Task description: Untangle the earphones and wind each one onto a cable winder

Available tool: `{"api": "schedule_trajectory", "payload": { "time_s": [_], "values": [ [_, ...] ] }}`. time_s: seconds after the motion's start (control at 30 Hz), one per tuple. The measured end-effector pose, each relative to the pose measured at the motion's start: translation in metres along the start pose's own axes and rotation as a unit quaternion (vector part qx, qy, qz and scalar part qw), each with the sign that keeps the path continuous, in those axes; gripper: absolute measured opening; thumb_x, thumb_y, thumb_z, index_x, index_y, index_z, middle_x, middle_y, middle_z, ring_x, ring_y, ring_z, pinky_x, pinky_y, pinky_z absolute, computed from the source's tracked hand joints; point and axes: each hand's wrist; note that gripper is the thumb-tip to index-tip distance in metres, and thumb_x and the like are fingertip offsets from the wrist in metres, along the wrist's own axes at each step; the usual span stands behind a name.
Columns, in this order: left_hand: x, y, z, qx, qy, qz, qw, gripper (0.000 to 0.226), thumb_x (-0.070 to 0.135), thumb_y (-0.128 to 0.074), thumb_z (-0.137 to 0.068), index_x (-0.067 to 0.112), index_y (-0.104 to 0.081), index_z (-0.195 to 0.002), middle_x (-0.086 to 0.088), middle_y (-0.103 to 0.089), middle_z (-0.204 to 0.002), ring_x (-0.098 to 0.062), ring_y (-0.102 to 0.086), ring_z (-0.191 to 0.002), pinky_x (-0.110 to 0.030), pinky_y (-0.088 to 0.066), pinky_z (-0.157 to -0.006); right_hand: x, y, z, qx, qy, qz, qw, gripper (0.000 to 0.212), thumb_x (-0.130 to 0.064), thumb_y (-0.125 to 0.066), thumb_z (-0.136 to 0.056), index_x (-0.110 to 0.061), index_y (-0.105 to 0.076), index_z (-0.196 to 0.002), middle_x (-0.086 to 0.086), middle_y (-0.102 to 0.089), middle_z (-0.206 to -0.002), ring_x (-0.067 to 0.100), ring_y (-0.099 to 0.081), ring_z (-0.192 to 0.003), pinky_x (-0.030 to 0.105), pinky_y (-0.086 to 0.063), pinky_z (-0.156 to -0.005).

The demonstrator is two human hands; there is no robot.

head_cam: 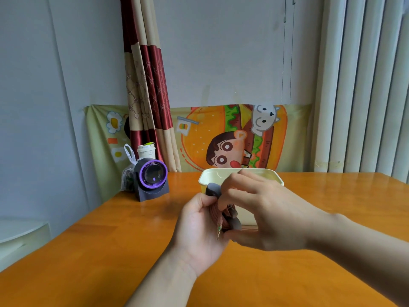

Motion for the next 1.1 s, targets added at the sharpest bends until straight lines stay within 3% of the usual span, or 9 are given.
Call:
{"api": "schedule_trajectory", "payload": {
  "time_s": [0.27,0.37,0.43,0.53,0.6,0.73,0.9,1.0,1.1],
  "values": [
    [0.002,-0.002,-0.003,-0.009,-0.006,-0.014,1.000,0.020,0.015,-0.044,-0.079,0.010,-0.061,-0.071,-0.004,-0.048,-0.063,-0.014,-0.043,-0.057,-0.028,-0.031,-0.059,-0.003,-0.022,-0.003,0.147,-0.009,-0.008,0.989,0.018,-0.026,-0.058,-0.090,-0.013,-0.069,-0.086,-0.003,-0.062,-0.089,0.016,-0.050,-0.080,0.026,-0.045,-0.068],
    [0.003,-0.003,-0.003,-0.013,-0.005,-0.028,1.000,0.021,0.014,-0.043,-0.081,0.010,-0.060,-0.070,-0.005,-0.049,-0.061,-0.015,-0.047,-0.052,-0.028,-0.038,-0.048,0.000,-0.019,-0.004,0.124,0.007,-0.011,0.992,0.022,-0.025,-0.054,-0.093,-0.011,-0.071,-0.088,-0.002,-0.063,-0.093,0.018,-0.051,-0.085,0.029,-0.047,-0.068],
    [0.002,-0.003,-0.002,-0.019,0.000,0.002,1.000,0.033,0.010,-0.039,-0.087,0.006,-0.064,-0.066,-0.008,-0.057,-0.060,-0.016,-0.056,-0.048,-0.022,-0.047,-0.045,0.004,-0.014,-0.006,0.081,0.028,0.009,0.996,0.024,-0.027,-0.052,-0.095,-0.012,-0.071,-0.092,0.000,-0.061,-0.096,0.018,-0.051,-0.088,0.032,-0.048,-0.066],
    [0.002,-0.001,-0.001,-0.042,0.007,0.010,0.999,0.036,0.009,-0.039,-0.085,0.004,-0.070,-0.067,-0.009,-0.063,-0.064,-0.016,-0.061,-0.052,-0.026,-0.051,-0.057,0.011,-0.005,-0.005,0.026,0.088,0.059,0.994,0.021,-0.027,-0.053,-0.095,-0.013,-0.069,-0.095,0.003,-0.059,-0.098,0.018,-0.049,-0.085,0.030,-0.047,-0.064],
    [0.001,0.002,-0.001,-0.037,0.019,0.011,0.999,0.029,0.010,-0.040,-0.087,0.003,-0.068,-0.083,-0.009,-0.063,-0.072,-0.017,-0.059,-0.062,-0.029,-0.044,-0.070,0.017,0.001,-0.001,0.011,0.119,0.076,0.990,0.019,-0.026,-0.055,-0.094,-0.013,-0.069,-0.097,0.003,-0.060,-0.097,0.017,-0.049,-0.084,0.029,-0.047,-0.063],
    [-0.005,0.007,-0.007,-0.018,0.055,0.012,0.998,0.032,0.014,-0.042,-0.085,0.010,-0.049,-0.116,-0.012,-0.054,-0.089,-0.020,-0.052,-0.077,-0.031,-0.038,-0.072,0.025,0.000,0.014,0.011,0.123,0.063,0.990,0.019,-0.023,-0.057,-0.094,-0.012,-0.070,-0.102,0.003,-0.059,-0.094,0.019,-0.053,-0.080,0.027,-0.045,-0.064],
    [-0.010,0.007,-0.013,0.006,0.032,-0.007,0.999,0.026,0.018,-0.033,-0.095,0.006,-0.055,-0.102,-0.011,-0.058,-0.081,-0.020,-0.060,-0.066,-0.032,-0.042,-0.068,0.019,-0.022,0.034,0.004,-0.013,-0.068,0.998,0.036,-0.029,-0.055,-0.088,-0.019,-0.062,-0.122,-0.004,-0.054,-0.105,0.012,-0.055,-0.093,0.027,-0.049,-0.076],
    [-0.010,0.010,-0.016,0.017,-0.001,-0.032,0.999,0.031,0.018,-0.031,-0.099,0.005,-0.059,-0.105,-0.008,-0.065,-0.074,-0.014,-0.060,-0.056,-0.029,-0.043,-0.062,0.007,-0.034,0.032,0.066,-0.131,-0.195,0.970,0.034,-0.038,-0.050,-0.089,-0.025,-0.065,-0.116,-0.014,-0.050,-0.107,0.006,-0.053,-0.103,0.020,-0.046,-0.084],
    [-0.010,0.011,-0.021,0.023,-0.036,-0.046,0.998,0.028,0.015,-0.035,-0.100,0.002,-0.060,-0.105,-0.007,-0.064,-0.068,-0.014,-0.061,-0.055,-0.026,-0.049,-0.051,-0.002,-0.045,0.018,0.140,-0.207,-0.259,0.933,0.021,-0.038,-0.059,-0.087,-0.028,-0.068,-0.103,-0.016,-0.054,-0.102,0.007,-0.054,-0.102,0.015,-0.043,-0.081]
  ]
}}
Point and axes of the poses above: each hand's wrist, its own z-axis away from the middle knuckle, its own y-axis out of the back of the hand, x = y × z
